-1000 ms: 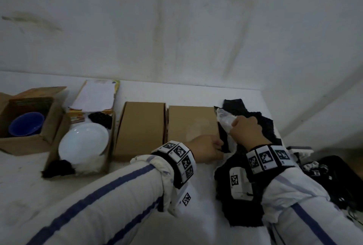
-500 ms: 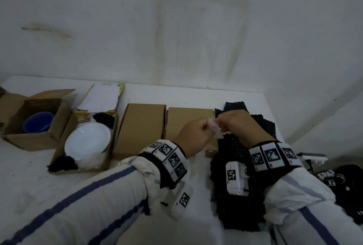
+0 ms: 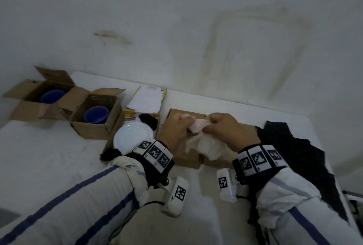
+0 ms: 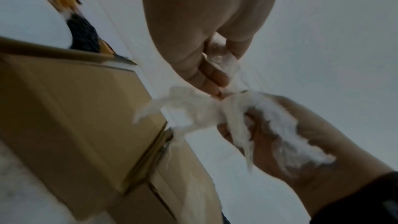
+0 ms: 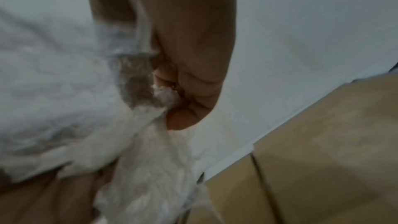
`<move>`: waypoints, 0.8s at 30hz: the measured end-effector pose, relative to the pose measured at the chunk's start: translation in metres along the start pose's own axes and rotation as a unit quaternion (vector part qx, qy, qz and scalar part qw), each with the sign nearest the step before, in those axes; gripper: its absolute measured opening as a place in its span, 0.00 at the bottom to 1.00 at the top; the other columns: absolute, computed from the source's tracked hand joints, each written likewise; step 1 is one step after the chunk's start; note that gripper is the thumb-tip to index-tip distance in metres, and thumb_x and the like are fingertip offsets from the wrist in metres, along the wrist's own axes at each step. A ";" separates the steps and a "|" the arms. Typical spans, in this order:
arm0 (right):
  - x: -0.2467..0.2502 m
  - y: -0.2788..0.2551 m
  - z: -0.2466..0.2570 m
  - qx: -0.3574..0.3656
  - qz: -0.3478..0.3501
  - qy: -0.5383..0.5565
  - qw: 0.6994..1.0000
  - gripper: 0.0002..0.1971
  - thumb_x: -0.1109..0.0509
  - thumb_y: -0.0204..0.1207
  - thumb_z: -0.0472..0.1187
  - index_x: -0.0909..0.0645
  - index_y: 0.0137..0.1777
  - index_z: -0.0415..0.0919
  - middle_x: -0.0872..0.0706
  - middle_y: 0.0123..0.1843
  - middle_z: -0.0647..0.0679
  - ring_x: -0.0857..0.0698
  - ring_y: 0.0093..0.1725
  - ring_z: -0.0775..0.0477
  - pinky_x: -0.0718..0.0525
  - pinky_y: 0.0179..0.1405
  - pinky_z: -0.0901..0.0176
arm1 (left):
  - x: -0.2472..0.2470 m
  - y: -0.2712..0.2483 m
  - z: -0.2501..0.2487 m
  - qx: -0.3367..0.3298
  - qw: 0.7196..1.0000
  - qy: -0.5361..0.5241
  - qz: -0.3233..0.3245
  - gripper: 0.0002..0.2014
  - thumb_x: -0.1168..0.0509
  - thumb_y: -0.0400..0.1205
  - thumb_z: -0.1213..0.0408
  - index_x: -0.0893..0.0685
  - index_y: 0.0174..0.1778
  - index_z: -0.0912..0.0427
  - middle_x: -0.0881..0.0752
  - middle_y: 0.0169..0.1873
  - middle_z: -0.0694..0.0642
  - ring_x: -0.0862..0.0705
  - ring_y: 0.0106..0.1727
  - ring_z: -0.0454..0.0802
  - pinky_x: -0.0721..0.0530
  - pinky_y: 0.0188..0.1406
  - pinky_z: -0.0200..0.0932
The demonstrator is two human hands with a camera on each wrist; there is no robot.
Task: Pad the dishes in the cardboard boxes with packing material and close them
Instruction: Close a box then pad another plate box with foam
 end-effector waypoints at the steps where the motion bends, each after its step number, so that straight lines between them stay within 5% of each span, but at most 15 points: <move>1: -0.009 0.003 0.010 0.006 0.004 0.064 0.998 0.08 0.28 0.68 0.31 0.18 0.46 0.41 0.16 0.43 0.45 0.17 0.44 0.44 0.18 0.44 0.52 | 0.015 0.002 0.001 0.005 1.000 0.024 -0.014 0.07 0.38 0.84 0.67 0.26 0.39 0.59 0.20 0.38 0.60 0.19 0.42 0.56 0.17 0.42 0.48; 5: -0.051 0.020 0.050 0.008 0.039 0.278 0.960 0.21 0.34 0.71 0.20 0.22 0.49 0.49 0.19 0.43 0.46 0.18 0.41 0.47 0.16 0.39 0.58 | 0.056 0.001 -0.001 0.070 0.996 0.053 0.010 0.11 0.40 0.85 0.56 0.20 0.54 0.59 0.14 0.49 0.63 0.14 0.47 0.59 0.15 0.47 0.54; 8: -0.088 0.033 0.061 -0.013 0.036 0.295 0.955 0.15 0.35 0.72 0.21 0.21 0.39 0.44 0.18 0.39 0.46 0.19 0.37 0.48 0.17 0.33 0.61 | 0.085 0.004 -0.007 0.114 0.993 0.018 0.036 0.11 0.47 0.88 0.61 0.22 0.47 0.62 0.19 0.32 0.61 0.17 0.26 0.49 0.15 0.25 0.41; 10: -0.110 0.043 0.063 -0.016 0.024 0.233 0.972 0.12 0.32 0.72 0.26 0.19 0.37 0.46 0.16 0.40 0.44 0.17 0.41 0.44 0.17 0.40 0.54 | 0.115 0.013 -0.014 0.111 0.994 0.018 0.002 0.06 0.45 0.87 0.70 0.25 0.46 0.66 0.25 0.32 0.59 0.21 0.23 0.47 0.19 0.20 0.38; 12: -0.132 0.053 0.070 0.009 0.055 0.157 0.986 0.11 0.30 0.73 0.30 0.16 0.39 0.48 0.15 0.49 0.41 0.16 0.50 0.42 0.17 0.51 0.49 | 0.146 0.021 -0.018 0.101 0.994 0.005 -0.049 0.10 0.40 0.83 0.75 0.26 0.60 0.69 0.20 0.45 0.64 0.15 0.35 0.53 0.15 0.26 0.44; 14: -0.153 0.062 0.082 0.038 0.122 0.082 0.988 0.12 0.28 0.72 0.31 0.15 0.51 0.47 0.18 0.59 0.44 0.19 0.57 0.45 0.20 0.56 0.55 | 0.171 0.028 -0.022 0.103 0.991 -0.008 -0.082 0.16 0.38 0.81 0.77 0.26 0.64 0.69 0.19 0.57 0.68 0.14 0.49 0.61 0.10 0.34 0.50; 16: -0.175 0.069 0.095 0.079 0.190 -0.010 0.979 0.25 0.25 0.71 0.36 0.23 0.69 0.48 0.23 0.66 0.49 0.22 0.60 0.49 0.22 0.55 0.62 | 0.192 0.035 -0.021 0.106 0.989 0.008 -0.100 0.11 0.40 0.81 0.79 0.26 0.58 0.68 0.19 0.56 0.69 0.16 0.52 0.63 0.11 0.41 0.53; 18: -0.196 0.073 0.109 0.125 0.221 -0.130 0.958 0.33 0.24 0.72 0.43 0.31 0.76 0.51 0.27 0.72 0.49 0.26 0.67 0.49 0.24 0.62 0.60 | 0.205 0.040 -0.019 0.109 0.988 0.038 -0.107 0.08 0.41 0.81 0.79 0.27 0.52 0.64 0.20 0.48 0.65 0.17 0.48 0.60 0.14 0.41 0.50; 19: -0.205 0.076 0.115 0.141 0.215 -0.189 0.948 0.32 0.24 0.71 0.45 0.30 0.75 0.51 0.26 0.72 0.48 0.26 0.68 0.47 0.24 0.63 0.58 | 0.208 0.042 -0.018 0.109 0.988 0.049 -0.098 0.07 0.40 0.81 0.77 0.28 0.49 0.63 0.21 0.44 0.62 0.18 0.43 0.56 0.16 0.37 0.47; 21: -0.215 0.086 0.120 0.138 0.184 -0.229 0.946 0.24 0.23 0.69 0.46 0.21 0.66 0.49 0.19 0.65 0.45 0.19 0.58 0.47 0.19 0.51 0.59 | 0.215 0.047 -0.013 0.105 0.987 0.077 -0.093 0.06 0.39 0.81 0.73 0.28 0.43 0.58 0.23 0.37 0.58 0.22 0.36 0.51 0.21 0.32 0.42; 24: -0.219 0.108 0.116 0.095 0.145 -0.234 0.957 0.14 0.22 0.68 0.46 0.17 0.53 0.49 0.14 0.54 0.45 0.16 0.49 0.46 0.22 0.38 0.62 | 0.222 0.049 -0.011 0.094 0.987 0.108 -0.077 0.02 0.38 0.82 0.67 0.24 0.47 0.56 0.21 0.40 0.55 0.22 0.39 0.48 0.23 0.40 0.42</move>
Point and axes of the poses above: each hand's wrist, its own y-axis towards the middle knuckle, its own x-axis out of the back of the hand, z = x × y, the point moved 7 cm from there along y, towards the middle knuckle
